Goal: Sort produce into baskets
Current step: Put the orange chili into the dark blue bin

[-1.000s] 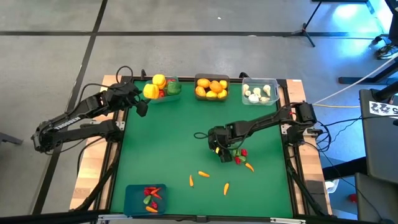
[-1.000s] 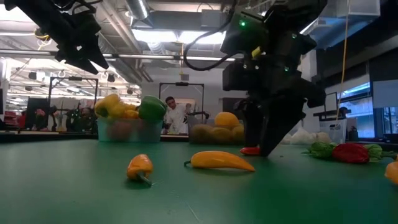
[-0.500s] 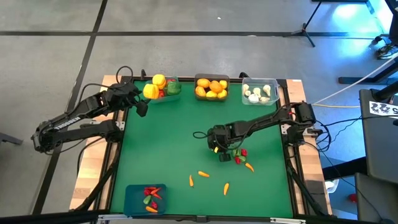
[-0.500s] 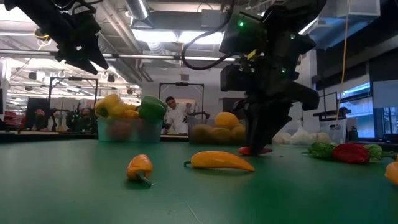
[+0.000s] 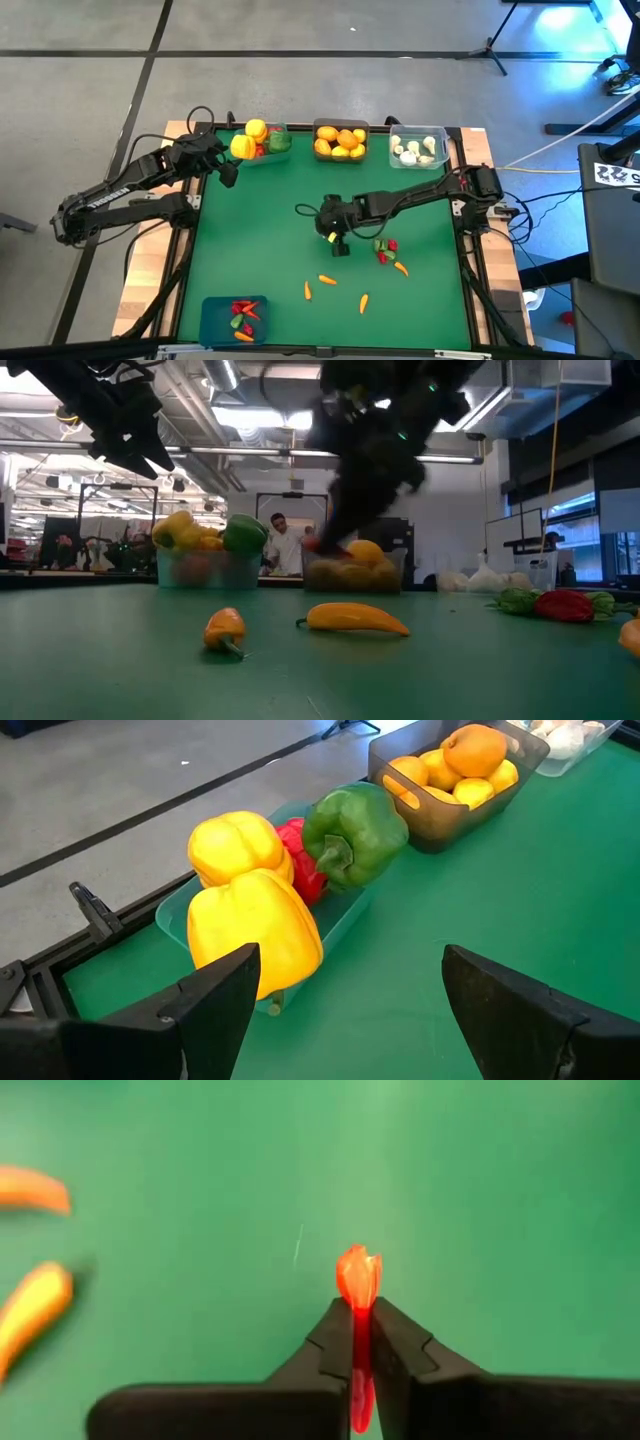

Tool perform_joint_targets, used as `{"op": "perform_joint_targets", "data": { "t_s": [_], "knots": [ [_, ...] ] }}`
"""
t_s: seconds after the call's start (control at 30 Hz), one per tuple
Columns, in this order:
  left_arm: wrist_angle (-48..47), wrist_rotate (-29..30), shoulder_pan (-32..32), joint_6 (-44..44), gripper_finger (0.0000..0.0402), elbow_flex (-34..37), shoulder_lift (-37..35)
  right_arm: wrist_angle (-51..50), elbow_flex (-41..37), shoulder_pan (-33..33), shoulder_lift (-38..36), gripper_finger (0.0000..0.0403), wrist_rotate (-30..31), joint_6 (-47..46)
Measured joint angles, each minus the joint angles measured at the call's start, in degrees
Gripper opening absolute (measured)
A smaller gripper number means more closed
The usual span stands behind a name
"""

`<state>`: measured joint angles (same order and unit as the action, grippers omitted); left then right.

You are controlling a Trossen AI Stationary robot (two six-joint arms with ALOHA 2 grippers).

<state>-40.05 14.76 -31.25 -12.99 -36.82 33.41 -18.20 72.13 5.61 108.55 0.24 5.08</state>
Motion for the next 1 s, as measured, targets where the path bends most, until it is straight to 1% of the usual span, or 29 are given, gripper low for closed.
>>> {"op": "perform_joint_targets", "data": {
  "t_s": [0.07,0.27,0.37,0.43,0.5,0.57,0.7,0.8,0.87,1.0],
  "knots": [
    [0.00,0.02,-0.02,-0.01,0.0308,0.00,-0.02,4.44,1.13,0.00,0.00,0.0012,0.31,1.13],
    [0.00,0.04,-0.02,0.14,0.0308,0.00,-0.02,27.97,1.79,0.00,1.04,0.0013,0.26,4.02],
    [0.00,0.09,-0.02,0.63,0.0308,-0.02,-0.02,35.82,4.81,0.00,3.97,0.0013,-2.06,2.86],
    [0.00,0.09,-0.02,0.94,0.0308,0.00,-0.02,37.71,8.33,0.00,6.39,0.0013,-6.10,1.31],
    [0.02,0.11,-0.02,1.07,0.0308,0.00,0.00,38.93,13.24,0.30,9.53,0.0013,-12.18,1.08],
    [0.14,0.11,-0.02,1.09,0.0308,-0.01,-0.02,38.62,18.39,0.98,13.08,0.0014,-18.74,1.17],
    [0.25,0.34,-0.02,1.40,0.0308,0.00,-0.02,37.11,28.40,3.06,20.63,0.0014,-29.84,1.33],
    [0.24,0.86,-0.02,1.40,0.0308,0.00,-0.02,37.35,34.94,3.69,25.84,0.0014,-39.87,0.40],
    [0.23,1.01,-0.02,1.39,0.0308,0.00,0.00,37.36,38.68,4.00,28.70,0.0014,-43.18,-0.63],
    [0.20,1.14,-0.02,0.65,0.0308,0.00,-0.02,37.78,44.62,5.36,33.50,0.0014,-43.46,-0.33]
  ]
}}
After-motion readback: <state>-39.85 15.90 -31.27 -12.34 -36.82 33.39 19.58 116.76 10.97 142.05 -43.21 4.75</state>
